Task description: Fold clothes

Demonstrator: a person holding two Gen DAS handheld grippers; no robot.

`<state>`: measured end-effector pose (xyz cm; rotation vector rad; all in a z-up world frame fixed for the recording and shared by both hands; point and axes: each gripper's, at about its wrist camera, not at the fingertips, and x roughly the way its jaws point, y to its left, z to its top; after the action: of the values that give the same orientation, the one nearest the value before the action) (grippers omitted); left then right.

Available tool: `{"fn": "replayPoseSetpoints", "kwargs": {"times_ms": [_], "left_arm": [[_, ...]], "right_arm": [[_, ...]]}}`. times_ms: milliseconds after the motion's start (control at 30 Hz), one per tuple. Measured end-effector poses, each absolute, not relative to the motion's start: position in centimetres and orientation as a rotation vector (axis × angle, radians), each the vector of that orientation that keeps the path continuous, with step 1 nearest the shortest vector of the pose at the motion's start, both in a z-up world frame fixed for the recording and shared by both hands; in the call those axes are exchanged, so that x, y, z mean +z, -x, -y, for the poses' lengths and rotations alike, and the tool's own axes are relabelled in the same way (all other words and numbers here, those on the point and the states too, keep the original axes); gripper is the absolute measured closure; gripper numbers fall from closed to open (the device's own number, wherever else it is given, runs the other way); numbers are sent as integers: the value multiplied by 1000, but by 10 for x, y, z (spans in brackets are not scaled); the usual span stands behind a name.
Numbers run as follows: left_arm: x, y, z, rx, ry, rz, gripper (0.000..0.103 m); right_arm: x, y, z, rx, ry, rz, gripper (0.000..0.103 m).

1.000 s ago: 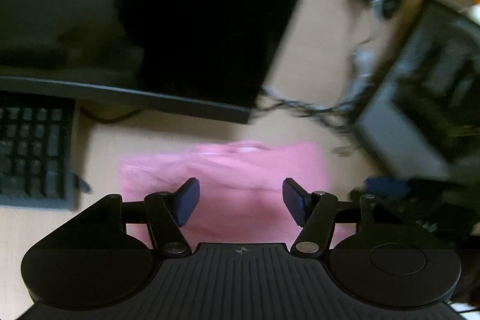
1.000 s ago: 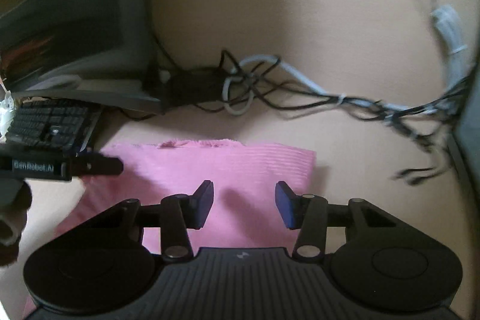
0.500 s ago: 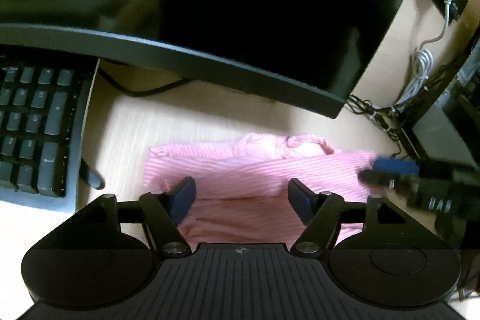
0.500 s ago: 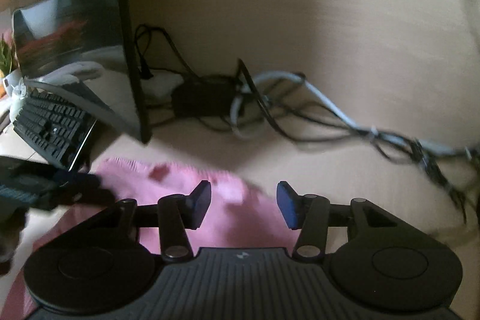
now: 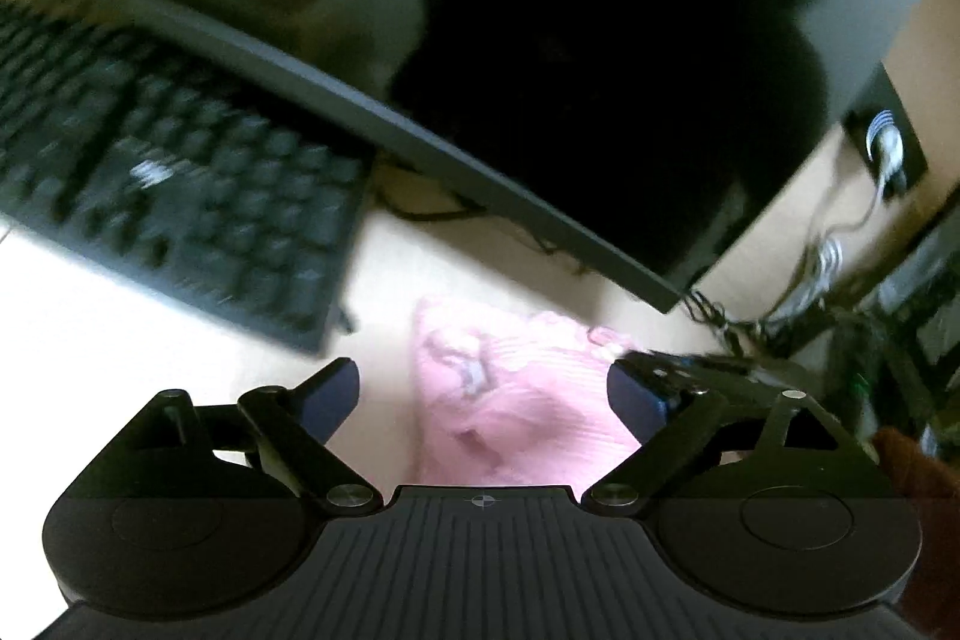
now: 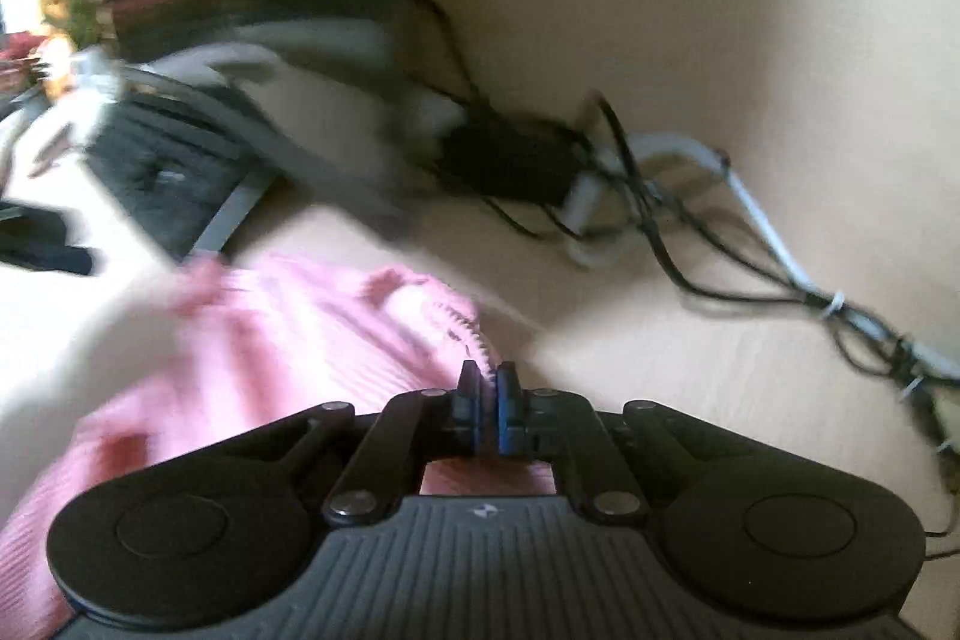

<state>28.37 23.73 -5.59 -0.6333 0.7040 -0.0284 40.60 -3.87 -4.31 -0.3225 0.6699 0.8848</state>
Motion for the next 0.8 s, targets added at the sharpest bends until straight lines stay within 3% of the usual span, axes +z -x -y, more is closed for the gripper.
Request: {"fn": "replayPoseSetpoints", "kwargs": {"times_ms": [167, 400, 533, 600, 667, 800], "left_arm": [[-49, -264, -259, -49, 724, -667, 9], [-28, -278, -248, -163, 690, -655, 8], [-28, -292, -223, -234, 616, -730, 8], [-33, -295, -206, -249, 520, -789, 10], [-41, -292, -194, -251, 411, -839, 10], [-54, -276, -184, -231, 202, -892, 10]], "right_arm": [[-20, -331, 65, 888, 331, -654, 98], [-72, -278, 81, 790, 335, -791, 98], [-62, -265, 92, 756, 285, -783, 95], [-47, -261, 102, 742, 258, -769, 81], [-27, -252, 120, 716, 231, -737, 48], [3, -258, 154, 639, 125, -684, 38]]}}
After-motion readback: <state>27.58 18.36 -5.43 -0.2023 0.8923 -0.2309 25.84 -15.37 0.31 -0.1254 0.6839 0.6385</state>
